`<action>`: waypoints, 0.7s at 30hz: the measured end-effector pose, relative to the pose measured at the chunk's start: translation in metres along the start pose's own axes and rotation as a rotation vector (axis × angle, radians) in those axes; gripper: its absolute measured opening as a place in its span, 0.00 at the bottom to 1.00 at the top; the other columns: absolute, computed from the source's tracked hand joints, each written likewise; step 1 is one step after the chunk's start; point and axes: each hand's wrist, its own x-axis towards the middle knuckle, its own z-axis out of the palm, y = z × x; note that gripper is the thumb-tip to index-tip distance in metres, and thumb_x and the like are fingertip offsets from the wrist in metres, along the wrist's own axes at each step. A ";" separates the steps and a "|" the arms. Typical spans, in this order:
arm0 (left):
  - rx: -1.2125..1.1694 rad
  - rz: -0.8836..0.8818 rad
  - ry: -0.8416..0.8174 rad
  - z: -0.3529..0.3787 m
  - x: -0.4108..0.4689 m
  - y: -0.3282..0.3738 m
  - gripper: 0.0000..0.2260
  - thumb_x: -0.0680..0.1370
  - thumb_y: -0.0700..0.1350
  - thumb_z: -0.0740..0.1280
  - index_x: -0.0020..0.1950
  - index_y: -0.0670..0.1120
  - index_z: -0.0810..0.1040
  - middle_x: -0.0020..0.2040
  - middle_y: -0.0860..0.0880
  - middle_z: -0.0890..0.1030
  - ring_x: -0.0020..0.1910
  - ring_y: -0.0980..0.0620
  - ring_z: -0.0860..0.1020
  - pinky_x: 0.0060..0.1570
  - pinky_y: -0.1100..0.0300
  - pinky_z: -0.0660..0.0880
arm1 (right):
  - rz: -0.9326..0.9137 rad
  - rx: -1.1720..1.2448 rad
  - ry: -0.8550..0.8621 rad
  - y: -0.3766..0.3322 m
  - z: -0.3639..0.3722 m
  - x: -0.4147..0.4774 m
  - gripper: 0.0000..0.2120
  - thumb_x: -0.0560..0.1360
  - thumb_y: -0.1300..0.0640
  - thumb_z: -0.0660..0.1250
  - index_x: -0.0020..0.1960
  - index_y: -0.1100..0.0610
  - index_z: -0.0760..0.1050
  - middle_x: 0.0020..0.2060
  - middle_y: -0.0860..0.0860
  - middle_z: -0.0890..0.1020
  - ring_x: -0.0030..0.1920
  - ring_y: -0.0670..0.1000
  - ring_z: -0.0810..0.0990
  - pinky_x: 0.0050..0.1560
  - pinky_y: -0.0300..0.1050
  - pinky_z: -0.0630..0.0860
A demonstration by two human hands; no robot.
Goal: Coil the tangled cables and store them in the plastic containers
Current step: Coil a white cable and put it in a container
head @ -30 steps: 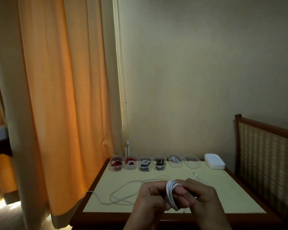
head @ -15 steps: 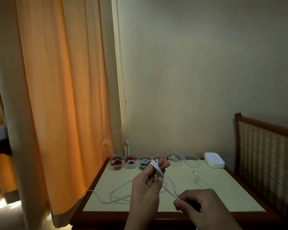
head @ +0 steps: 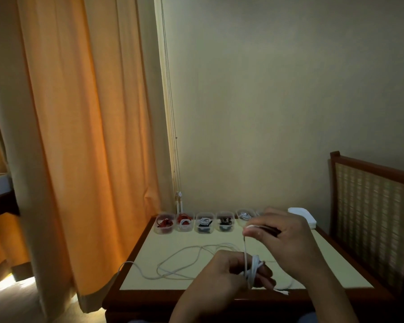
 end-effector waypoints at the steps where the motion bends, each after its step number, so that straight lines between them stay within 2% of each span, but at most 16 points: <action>1: -0.032 0.023 -0.020 -0.002 -0.001 0.001 0.16 0.76 0.25 0.60 0.57 0.33 0.82 0.53 0.36 0.85 0.56 0.45 0.85 0.58 0.57 0.79 | 0.038 0.040 0.001 0.004 0.003 0.002 0.05 0.71 0.57 0.77 0.41 0.46 0.86 0.36 0.42 0.83 0.39 0.46 0.82 0.41 0.34 0.75; 3: -0.136 0.082 -0.041 -0.007 -0.003 0.002 0.20 0.71 0.24 0.58 0.58 0.33 0.82 0.54 0.34 0.85 0.58 0.41 0.84 0.59 0.55 0.79 | 0.121 0.127 0.001 0.012 0.008 -0.001 0.09 0.74 0.60 0.74 0.43 0.46 0.86 0.39 0.42 0.85 0.43 0.44 0.83 0.44 0.32 0.75; 6: -0.287 0.183 -0.044 -0.011 -0.001 0.003 0.21 0.69 0.28 0.59 0.58 0.35 0.83 0.54 0.34 0.84 0.59 0.39 0.83 0.60 0.52 0.78 | 0.192 0.252 -0.041 0.016 0.019 -0.015 0.06 0.77 0.52 0.72 0.46 0.44 0.86 0.43 0.43 0.87 0.46 0.43 0.85 0.46 0.32 0.77; 7: -0.338 0.215 -0.039 -0.010 -0.001 0.003 0.21 0.69 0.28 0.60 0.58 0.35 0.83 0.54 0.34 0.85 0.59 0.39 0.83 0.59 0.53 0.78 | 0.203 0.284 -0.060 0.015 0.025 -0.020 0.06 0.75 0.49 0.70 0.45 0.43 0.86 0.41 0.42 0.87 0.45 0.41 0.85 0.44 0.31 0.77; 9: -0.458 0.260 -0.007 -0.007 0.001 0.002 0.22 0.69 0.29 0.60 0.60 0.34 0.82 0.54 0.33 0.85 0.59 0.39 0.83 0.56 0.55 0.79 | 0.251 0.281 -0.085 0.014 0.038 -0.031 0.09 0.70 0.48 0.65 0.41 0.42 0.84 0.33 0.38 0.84 0.36 0.37 0.81 0.37 0.29 0.73; 11: -0.584 0.288 0.048 -0.006 0.002 0.000 0.23 0.69 0.29 0.60 0.63 0.31 0.79 0.57 0.31 0.83 0.62 0.37 0.82 0.59 0.54 0.79 | 0.341 0.278 -0.092 0.013 0.049 -0.041 0.10 0.70 0.43 0.65 0.35 0.43 0.83 0.25 0.43 0.77 0.28 0.39 0.73 0.33 0.34 0.66; 13: -0.657 0.318 0.104 -0.004 0.003 -0.001 0.23 0.70 0.31 0.61 0.65 0.31 0.77 0.60 0.30 0.81 0.65 0.35 0.79 0.63 0.52 0.78 | 0.343 0.273 -0.114 0.016 0.054 -0.050 0.19 0.70 0.34 0.64 0.37 0.48 0.82 0.25 0.48 0.73 0.29 0.42 0.69 0.33 0.41 0.65; 15: -0.676 0.338 0.133 -0.002 0.004 -0.003 0.23 0.72 0.31 0.61 0.67 0.31 0.75 0.62 0.31 0.81 0.67 0.36 0.78 0.66 0.52 0.76 | 0.295 0.220 -0.105 0.014 0.052 -0.055 0.25 0.72 0.30 0.62 0.39 0.51 0.81 0.26 0.51 0.72 0.29 0.42 0.68 0.33 0.40 0.63; 17: -0.660 0.340 0.141 0.001 0.005 -0.004 0.23 0.72 0.31 0.61 0.67 0.32 0.75 0.63 0.33 0.81 0.67 0.37 0.78 0.67 0.52 0.75 | 0.233 0.143 -0.119 0.010 0.043 -0.056 0.18 0.76 0.33 0.63 0.38 0.43 0.81 0.26 0.53 0.73 0.28 0.43 0.69 0.31 0.37 0.62; 19: -0.628 0.332 0.145 0.005 0.008 -0.004 0.23 0.72 0.31 0.60 0.68 0.33 0.75 0.63 0.35 0.82 0.68 0.39 0.78 0.68 0.52 0.75 | 0.203 0.088 -0.147 0.007 0.033 -0.055 0.11 0.79 0.43 0.66 0.38 0.36 0.81 0.25 0.50 0.73 0.27 0.43 0.70 0.31 0.36 0.62; 21: -0.583 0.330 0.136 0.009 0.009 -0.004 0.23 0.72 0.31 0.60 0.68 0.34 0.74 0.63 0.36 0.82 0.67 0.40 0.79 0.69 0.52 0.74 | 0.201 0.047 -0.161 0.008 0.025 -0.056 0.11 0.79 0.48 0.67 0.40 0.39 0.82 0.24 0.46 0.74 0.27 0.43 0.71 0.31 0.35 0.64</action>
